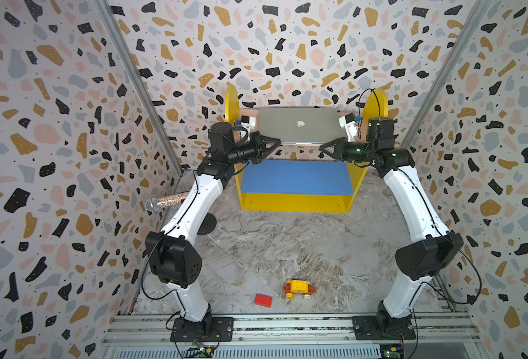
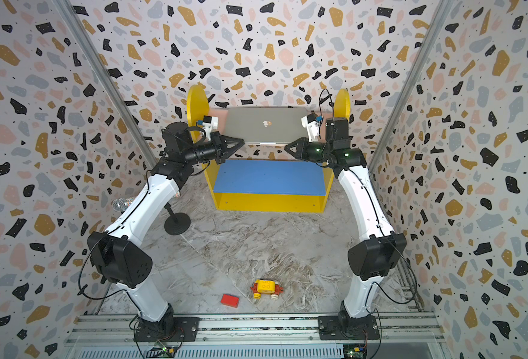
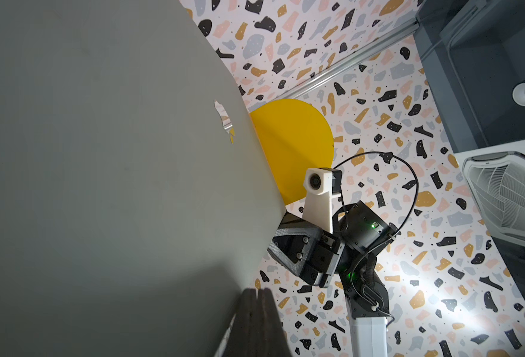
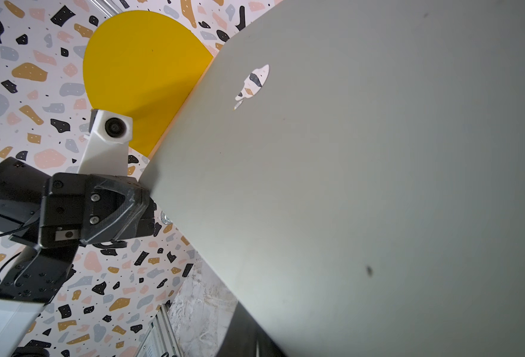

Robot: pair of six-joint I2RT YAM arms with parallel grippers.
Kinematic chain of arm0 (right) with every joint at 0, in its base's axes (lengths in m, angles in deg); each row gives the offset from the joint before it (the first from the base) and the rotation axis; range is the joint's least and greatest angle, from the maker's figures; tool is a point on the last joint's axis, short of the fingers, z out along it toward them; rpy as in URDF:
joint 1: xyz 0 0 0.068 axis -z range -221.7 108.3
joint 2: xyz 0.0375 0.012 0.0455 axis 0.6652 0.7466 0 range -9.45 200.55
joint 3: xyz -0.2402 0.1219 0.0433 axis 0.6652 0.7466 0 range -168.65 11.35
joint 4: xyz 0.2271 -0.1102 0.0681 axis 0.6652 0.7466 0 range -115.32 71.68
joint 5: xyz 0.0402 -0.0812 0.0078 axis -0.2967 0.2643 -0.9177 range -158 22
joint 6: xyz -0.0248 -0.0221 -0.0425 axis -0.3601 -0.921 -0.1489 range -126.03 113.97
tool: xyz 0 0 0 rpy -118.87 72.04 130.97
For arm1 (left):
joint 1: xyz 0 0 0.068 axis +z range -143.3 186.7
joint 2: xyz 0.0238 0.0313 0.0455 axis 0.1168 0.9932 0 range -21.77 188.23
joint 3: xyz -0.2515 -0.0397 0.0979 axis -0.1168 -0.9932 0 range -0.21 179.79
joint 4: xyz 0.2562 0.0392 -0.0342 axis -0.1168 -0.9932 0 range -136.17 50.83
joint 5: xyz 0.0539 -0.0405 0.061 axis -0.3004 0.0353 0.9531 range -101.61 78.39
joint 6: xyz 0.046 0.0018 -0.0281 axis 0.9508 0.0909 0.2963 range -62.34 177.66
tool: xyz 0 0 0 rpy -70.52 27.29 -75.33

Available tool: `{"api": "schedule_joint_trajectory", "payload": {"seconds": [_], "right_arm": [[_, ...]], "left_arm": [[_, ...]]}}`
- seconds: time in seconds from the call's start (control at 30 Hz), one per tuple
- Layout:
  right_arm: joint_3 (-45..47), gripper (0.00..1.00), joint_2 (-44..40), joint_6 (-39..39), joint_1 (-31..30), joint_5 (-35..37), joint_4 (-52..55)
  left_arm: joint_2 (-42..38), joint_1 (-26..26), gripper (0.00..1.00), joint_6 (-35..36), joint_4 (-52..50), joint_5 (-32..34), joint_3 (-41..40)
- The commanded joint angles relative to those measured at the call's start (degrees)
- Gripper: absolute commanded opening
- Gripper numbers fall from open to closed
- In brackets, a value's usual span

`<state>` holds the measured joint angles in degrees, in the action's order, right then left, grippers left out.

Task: Close the laptop lid and set it aside
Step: Place the laptop on the shelf.

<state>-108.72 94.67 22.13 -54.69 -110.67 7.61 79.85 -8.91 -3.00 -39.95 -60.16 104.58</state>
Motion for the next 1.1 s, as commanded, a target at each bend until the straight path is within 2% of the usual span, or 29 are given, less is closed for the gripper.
{"api": "schedule_joint_trajectory", "payload": {"seconds": [0.0, 0.6, 0.67, 0.83, 1.07], "right_arm": [[-1.74, 0.09, -2.17, 0.2, 0.22, -0.38, -1.68], [-1.75, 0.08, -2.15, 0.36, 0.25, -0.65, -1.92], [-1.7, 0.08, -2.22, 0.31, 0.25, -0.57, -1.71], [-0.26, 0.08, -3.3, 0.0, 0.24, 0.17, -1.38], [3.9, 0.08, -5.92, -0.27, 0.25, 0.83, -3.24]], "left_arm": [[0.73, 0.65, 0.0, 1.07, 0.5, -0.07, 1.12], [3.84, 1.92, 0.0, 3.31, -0.41, 0.12, 5.07], [2.96, 1.91, 0.0, 6.4, -3.08, 0.82, 5.44], [-1.13, 1.11, 0.0, 19.19, -14.2, 5.96, 5.99], [-9.13, -1.29, 0.0, 29.09, -16.67, 17.94, -1.99]]}}
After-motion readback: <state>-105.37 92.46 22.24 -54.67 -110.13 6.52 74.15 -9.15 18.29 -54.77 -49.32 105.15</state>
